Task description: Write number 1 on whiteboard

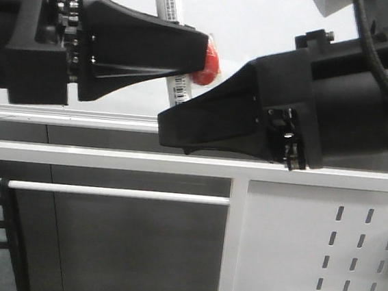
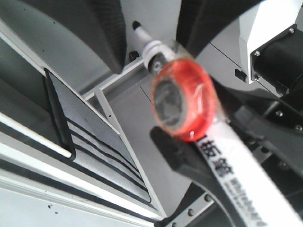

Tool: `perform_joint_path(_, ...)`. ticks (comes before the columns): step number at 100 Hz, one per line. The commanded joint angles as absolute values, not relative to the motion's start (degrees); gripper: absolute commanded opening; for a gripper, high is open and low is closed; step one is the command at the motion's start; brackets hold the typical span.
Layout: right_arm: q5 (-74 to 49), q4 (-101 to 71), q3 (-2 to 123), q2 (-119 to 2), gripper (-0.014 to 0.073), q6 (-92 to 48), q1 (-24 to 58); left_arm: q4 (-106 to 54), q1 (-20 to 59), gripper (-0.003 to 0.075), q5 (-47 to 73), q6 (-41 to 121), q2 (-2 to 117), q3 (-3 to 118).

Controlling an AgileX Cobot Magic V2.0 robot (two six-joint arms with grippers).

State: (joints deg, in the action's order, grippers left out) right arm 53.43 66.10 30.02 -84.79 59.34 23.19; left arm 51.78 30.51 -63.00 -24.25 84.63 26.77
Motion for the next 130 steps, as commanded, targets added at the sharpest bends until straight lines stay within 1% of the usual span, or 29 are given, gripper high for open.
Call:
perform_joint_path(1,56.2,63.2,31.5,-83.5,0.0223,58.7,23.1,50.9,30.7,-0.0021,-67.8,-25.1,83.3,28.2)
perform_joint_path(13,56.3,63.2,31.5,-83.5,0.0197,58.7,23.1,50.9,30.7,-0.0021,-67.8,-25.1,83.3,28.2)
perform_joint_path(25,56.4,63.2,31.5,-83.5,0.0111,58.7,23.1,50.9,30.7,-0.0021,-67.8,-25.1,83.3,28.2)
perform_joint_path(37,56.4,63.2,31.5,-83.5,0.0066,58.7,23.1,50.9,30.7,-0.0021,-67.8,-25.1,83.3,28.2)
perform_joint_path(73,56.3,63.2,31.5,-83.5,0.0066,58.5,23.1,50.9,30.7,-0.0021,-67.8,-25.1,83.3,28.2)
perform_joint_path(87,54.3,60.7,31.5,-83.5,0.0073,58.5,23.1,51.5,30.7,-0.0021,-67.8,-25.2,83.3,28.2)
perform_joint_path(92,52.9,60.7,31.5,-83.5,0.0099,58.5,23.1,51.5,30.7,-0.0021,-67.8,-25.2,83.3,28.2)
perform_joint_path(97,51.1,61.1,31.5,-83.5,0.0158,58.5,23.1,51.5,30.7,-0.0021,-67.3,-25.2,83.3,28.2)
perform_joint_path(102,50.9,61.5,31.4,-83.5,0.0272,58.5,23.1,51.5,30.7,-0.0021,-66.4,-25.2,83.3,28.3)
perform_joint_path(103,50.9,61.5,31.4,-83.5,0.0272,58.5,23.1,51.5,30.7,-0.0021,-66.1,-25.2,83.3,28.4)
perform_joint_path(105,50.9,61.5,31.4,-83.5,0.0339,58.5,23.1,51.5,30.7,-0.0021,-65.6,-25.2,83.3,28.4)
perform_joint_path(109,51.2,61.5,31.4,-83.5,0.0434,58.5,23.1,51.5,30.6,-0.0021,-64.6,-25.2,83.3,28.4)
perform_joint_path(116,51.6,61.5,31.4,-83.5,0.0540,58.5,23.1,51.5,30.6,-0.0021,-62.8,-25.2,83.3,28.4)
perform_joint_path(120,51.7,61.9,31.4,-83.5,0.0558,58.5,23.1,51.5,30.6,-0.0021,-62.3,-25.2,83.3,28.4)
perform_joint_path(130,52.1,62.7,31.4,-83.5,0.0558,59.9,23.1,51.5,30.1,-0.0021,-61.3,-25.2,83.3,28.4)
